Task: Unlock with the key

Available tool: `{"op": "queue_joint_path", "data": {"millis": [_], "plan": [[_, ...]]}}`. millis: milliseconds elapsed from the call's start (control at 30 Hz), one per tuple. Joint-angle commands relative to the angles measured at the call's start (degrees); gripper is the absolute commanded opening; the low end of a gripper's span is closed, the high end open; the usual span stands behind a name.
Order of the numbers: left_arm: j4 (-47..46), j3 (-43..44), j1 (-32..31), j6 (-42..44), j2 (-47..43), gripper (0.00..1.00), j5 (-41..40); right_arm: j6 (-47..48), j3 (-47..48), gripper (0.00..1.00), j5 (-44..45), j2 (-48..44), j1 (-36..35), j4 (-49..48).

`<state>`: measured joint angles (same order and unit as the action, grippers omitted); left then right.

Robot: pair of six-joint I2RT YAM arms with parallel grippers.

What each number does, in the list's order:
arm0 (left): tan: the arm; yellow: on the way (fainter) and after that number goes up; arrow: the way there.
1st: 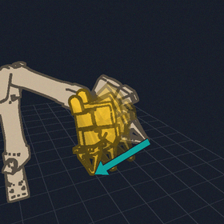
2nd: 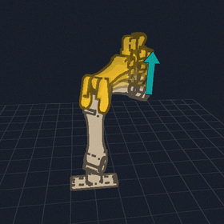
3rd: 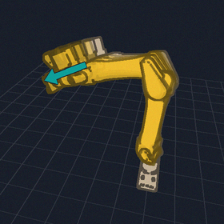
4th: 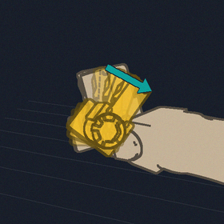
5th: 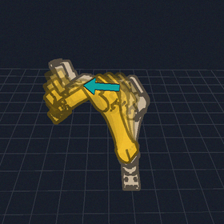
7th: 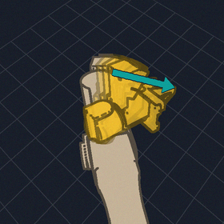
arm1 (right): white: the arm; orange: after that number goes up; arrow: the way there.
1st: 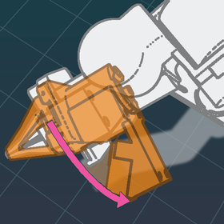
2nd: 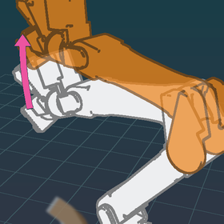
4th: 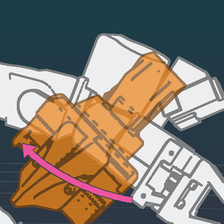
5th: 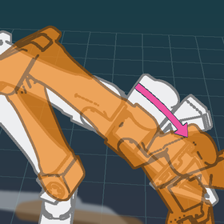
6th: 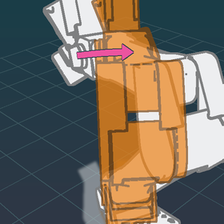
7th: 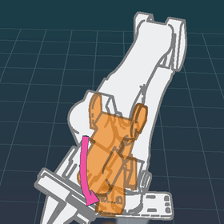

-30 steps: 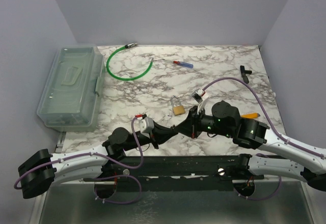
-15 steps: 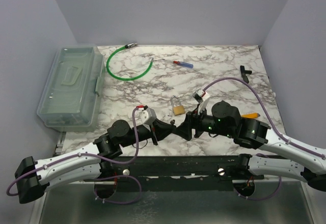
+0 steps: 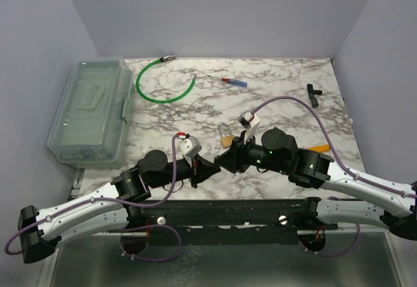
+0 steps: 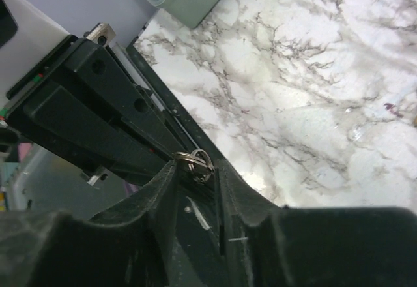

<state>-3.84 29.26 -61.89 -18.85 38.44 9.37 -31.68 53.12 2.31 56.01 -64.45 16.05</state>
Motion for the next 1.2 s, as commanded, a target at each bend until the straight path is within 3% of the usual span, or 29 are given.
{"op": "queue_joint_path", "data": {"millis": [0,67,267,367,533,600,733,800,1033,1167], "plan": [[2.79,1.61,-0.16,-0.86,-1.21,0.00,1.09,0.70,-0.66,0.23,3.68,1.35,0.11,-2.45],[3.39,2.01,-0.16,-0.84,-1.39,0.00,1.15,1.06,-1.20,0.15,2.80,1.36,0.10,-2.52],[7.02,3.98,-0.17,-0.77,-2.91,0.00,2.43,2.73,-2.39,0.12,0.71,-0.48,0.11,-0.45],[8.74,4.73,-0.18,-0.66,-3.34,0.00,2.97,2.84,-3.74,0.03,0.85,-2.14,0.11,-0.77],[9.96,5.05,-0.16,-0.87,-2.74,0.00,3.98,2.95,-5.49,0.01,-0.93,-3.40,0.07,-2.92],[10.34,5.23,-0.12,-0.69,-2.22,0.00,3.99,3.61,-5.49,0.13,-1.92,-3.45,0.06,-3.04],[13.34,6.96,-0.16,0.58,-0.87,0.00,2.70,3.87,-5.58,0.46,-3.62,-5.40,0.11,-2.13],[14.84,7.86,-0.16,1.43,-0.28,0.00,2.34,3.24,-6.16,0.55,-3.26,-6.81,0.08,-2.56],[15.10,8.35,-0.17,2.44,1.46,0.00,2.30,2.30,-6.96,0.59,-4.51,-6.18,0.06,-5.99],[14.92,8.51,-0.16,2.70,2.27,0.00,3.07,2.81,-6.86,0.54,-5.92,-4.56,0.11,-8.36]]}}
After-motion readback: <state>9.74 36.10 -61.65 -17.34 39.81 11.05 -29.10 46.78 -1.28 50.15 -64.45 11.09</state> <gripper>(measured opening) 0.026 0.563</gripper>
